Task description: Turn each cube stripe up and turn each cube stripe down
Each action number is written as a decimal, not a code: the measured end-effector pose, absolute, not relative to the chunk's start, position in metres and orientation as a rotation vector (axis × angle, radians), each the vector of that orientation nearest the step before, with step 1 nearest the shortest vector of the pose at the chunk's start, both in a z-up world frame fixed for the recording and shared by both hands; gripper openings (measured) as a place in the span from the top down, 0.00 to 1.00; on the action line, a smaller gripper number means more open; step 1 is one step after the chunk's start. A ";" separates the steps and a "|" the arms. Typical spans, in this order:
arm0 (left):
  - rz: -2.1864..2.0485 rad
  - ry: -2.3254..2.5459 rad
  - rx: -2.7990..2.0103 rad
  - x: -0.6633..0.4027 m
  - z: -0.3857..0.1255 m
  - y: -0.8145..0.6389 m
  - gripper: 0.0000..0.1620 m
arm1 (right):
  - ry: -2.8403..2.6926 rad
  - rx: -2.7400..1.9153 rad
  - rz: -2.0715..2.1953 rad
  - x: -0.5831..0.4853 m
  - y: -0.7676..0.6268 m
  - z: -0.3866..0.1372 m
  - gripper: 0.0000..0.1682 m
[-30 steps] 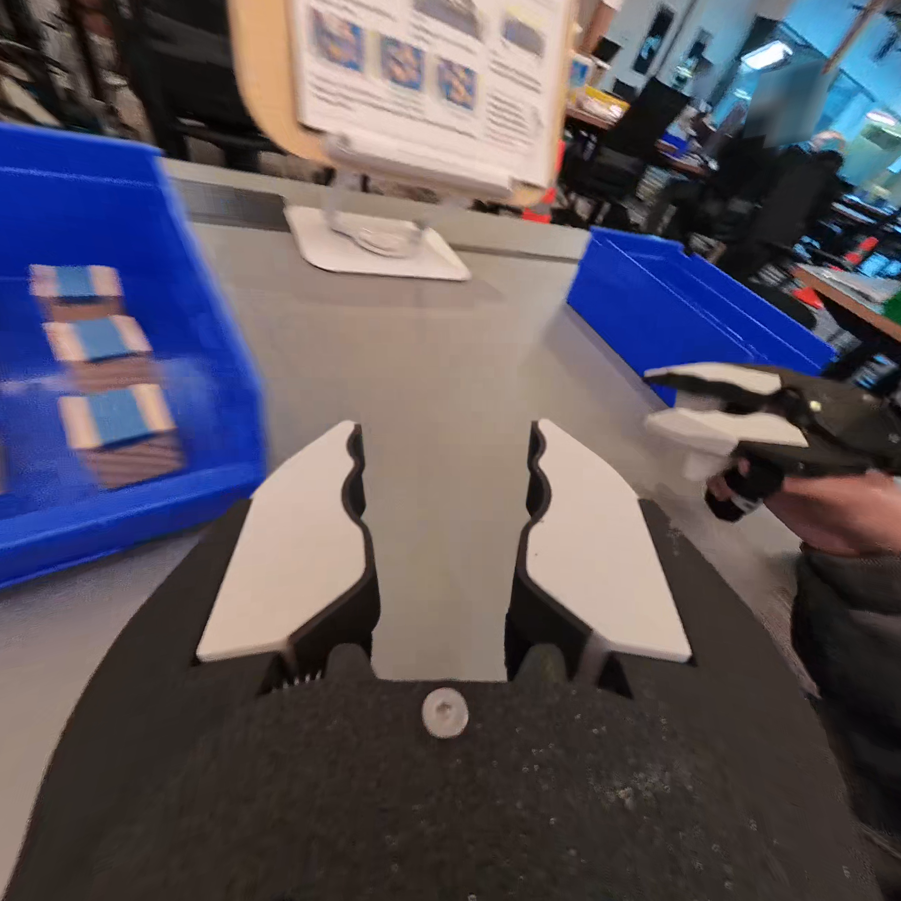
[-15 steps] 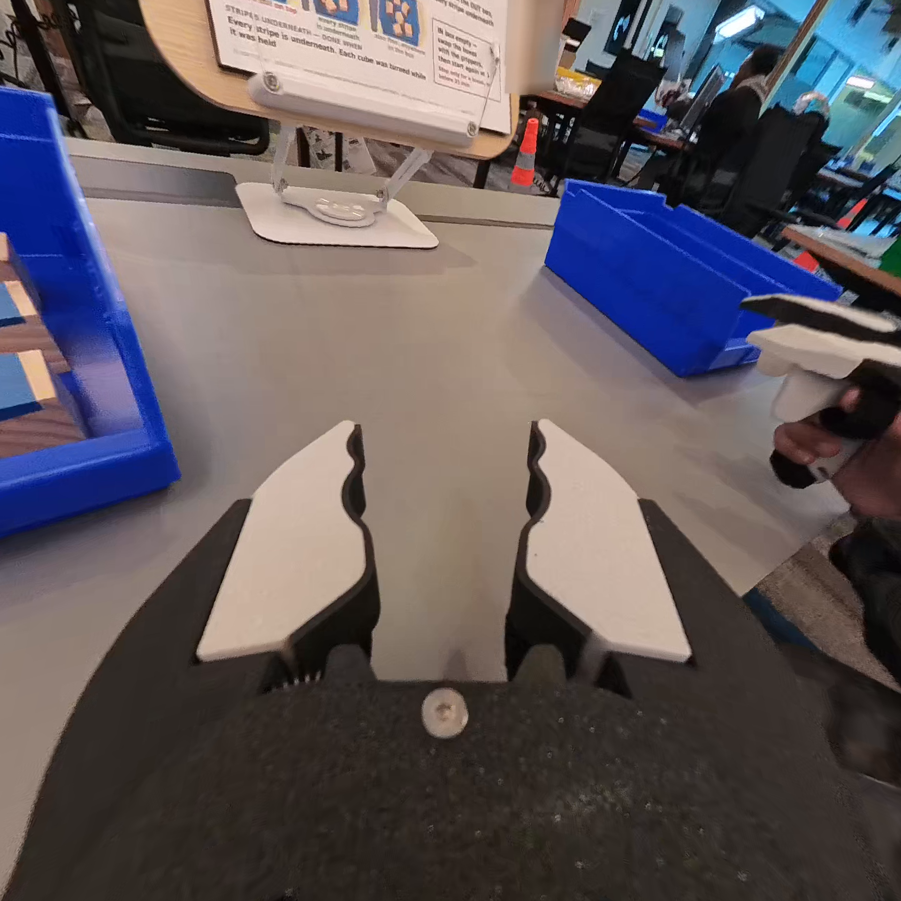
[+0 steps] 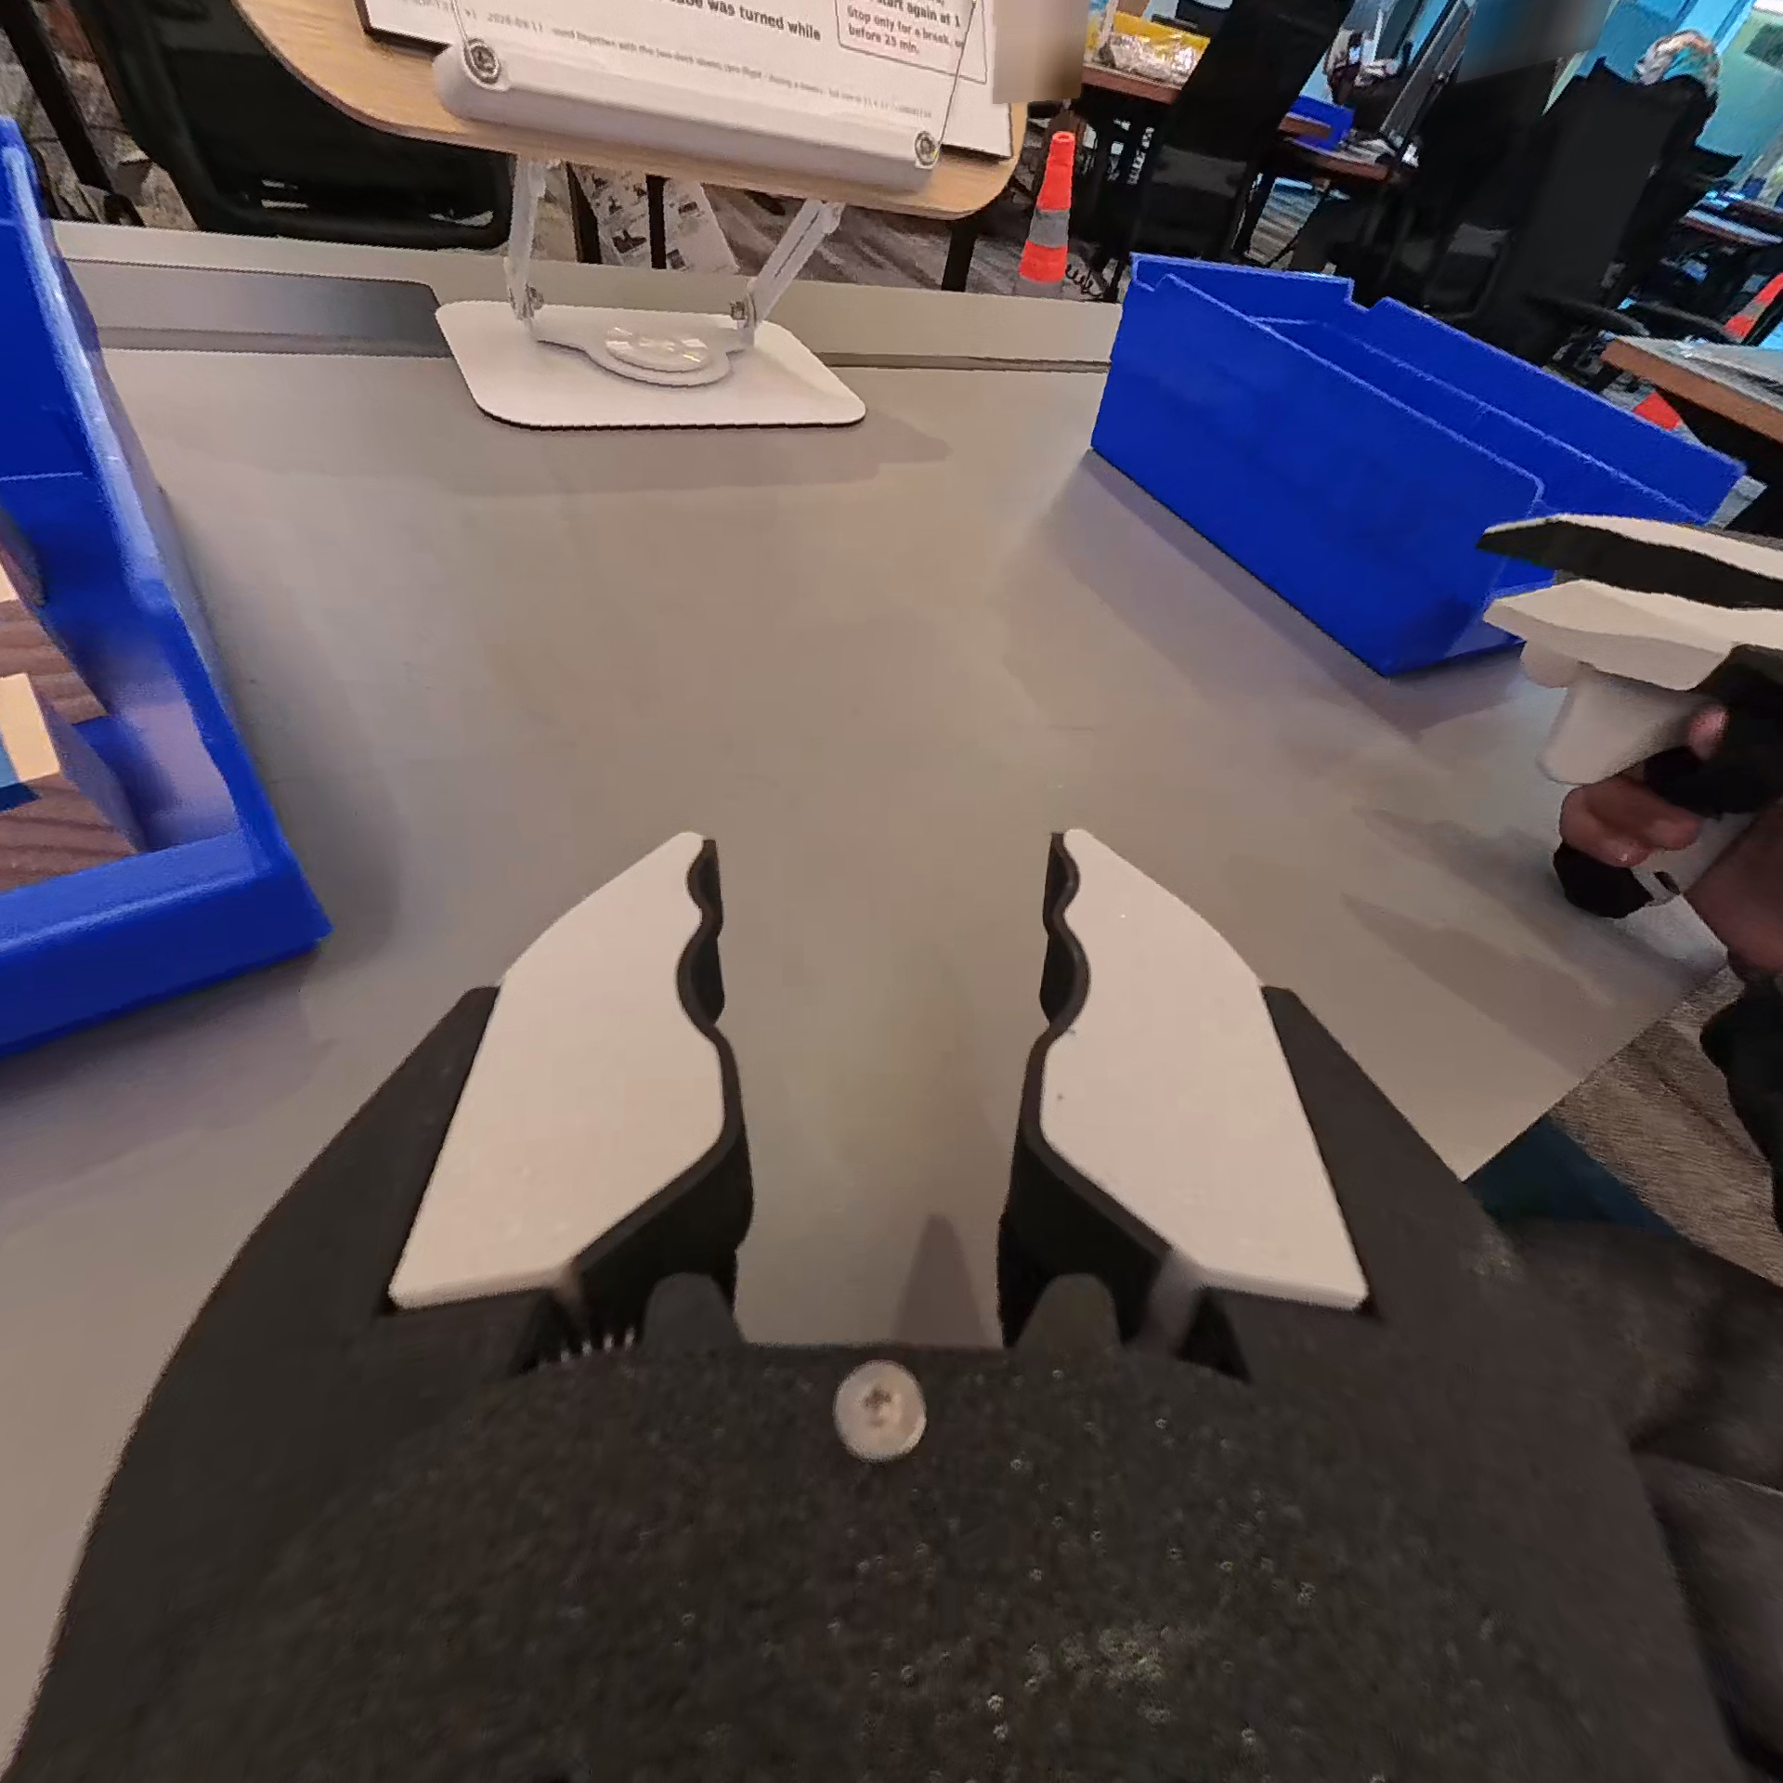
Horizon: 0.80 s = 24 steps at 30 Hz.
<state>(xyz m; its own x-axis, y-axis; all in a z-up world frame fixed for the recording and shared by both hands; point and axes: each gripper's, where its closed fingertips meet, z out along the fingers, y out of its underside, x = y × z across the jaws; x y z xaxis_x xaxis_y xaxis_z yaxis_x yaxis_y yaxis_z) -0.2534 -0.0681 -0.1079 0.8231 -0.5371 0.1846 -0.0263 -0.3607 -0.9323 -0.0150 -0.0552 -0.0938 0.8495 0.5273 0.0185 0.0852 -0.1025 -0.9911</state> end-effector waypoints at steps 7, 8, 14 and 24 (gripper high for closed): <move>-0.568 0.366 -1.931 -0.271 -0.101 -0.064 0.61 | -0.468 -1.642 0.419 -0.016 -0.057 -0.090 0.70; -0.509 0.330 -1.935 -0.287 -0.094 -0.060 0.61 | -0.469 -1.643 0.412 -0.015 -0.057 -0.091 0.70; -0.206 0.101 -2.079 -0.391 -0.070 -0.014 0.60 | -0.474 -1.659 0.427 -0.016 -0.054 -0.095 0.70; -0.059 0.066 -2.561 -0.401 -0.127 0.068 0.59 | -0.498 -1.661 0.453 -0.022 -0.059 -0.094 0.70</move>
